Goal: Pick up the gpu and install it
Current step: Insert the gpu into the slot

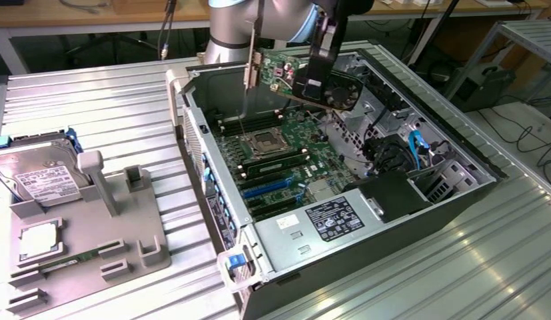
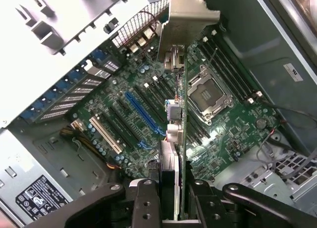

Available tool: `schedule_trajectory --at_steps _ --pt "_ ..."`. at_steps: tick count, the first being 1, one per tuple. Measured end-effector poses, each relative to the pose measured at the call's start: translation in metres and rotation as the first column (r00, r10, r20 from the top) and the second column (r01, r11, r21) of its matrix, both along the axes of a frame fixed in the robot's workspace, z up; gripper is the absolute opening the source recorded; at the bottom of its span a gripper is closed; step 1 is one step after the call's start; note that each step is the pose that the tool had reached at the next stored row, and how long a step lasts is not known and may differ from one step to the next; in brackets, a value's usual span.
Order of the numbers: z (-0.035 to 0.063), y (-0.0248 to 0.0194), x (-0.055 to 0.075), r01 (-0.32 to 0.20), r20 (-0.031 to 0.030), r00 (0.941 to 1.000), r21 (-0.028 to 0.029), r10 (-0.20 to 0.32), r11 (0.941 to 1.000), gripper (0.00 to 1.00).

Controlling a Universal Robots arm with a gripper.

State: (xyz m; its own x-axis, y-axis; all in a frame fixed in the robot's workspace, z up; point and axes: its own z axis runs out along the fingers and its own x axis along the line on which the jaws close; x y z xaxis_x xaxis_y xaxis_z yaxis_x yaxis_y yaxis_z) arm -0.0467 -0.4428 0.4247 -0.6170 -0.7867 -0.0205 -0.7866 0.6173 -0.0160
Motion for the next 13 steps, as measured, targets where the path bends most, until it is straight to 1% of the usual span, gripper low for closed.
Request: schedule_trajectory --at_steps 1,4,8,13 --pt "0.0000 0.0000 0.0000 -0.010 0.0000 0.9999 0.0000 0.010 0.9999 0.28" --pt "0.0000 0.0000 0.0000 -0.062 0.0000 0.9981 0.0000 0.062 0.9981 0.28" --pt "0.0000 0.0000 0.0000 -0.129 0.0000 0.9916 0.0000 0.129 0.9916 0.28" --pt "0.0000 0.0000 0.0000 -0.176 0.0000 0.9844 0.0000 0.176 0.9844 0.28"
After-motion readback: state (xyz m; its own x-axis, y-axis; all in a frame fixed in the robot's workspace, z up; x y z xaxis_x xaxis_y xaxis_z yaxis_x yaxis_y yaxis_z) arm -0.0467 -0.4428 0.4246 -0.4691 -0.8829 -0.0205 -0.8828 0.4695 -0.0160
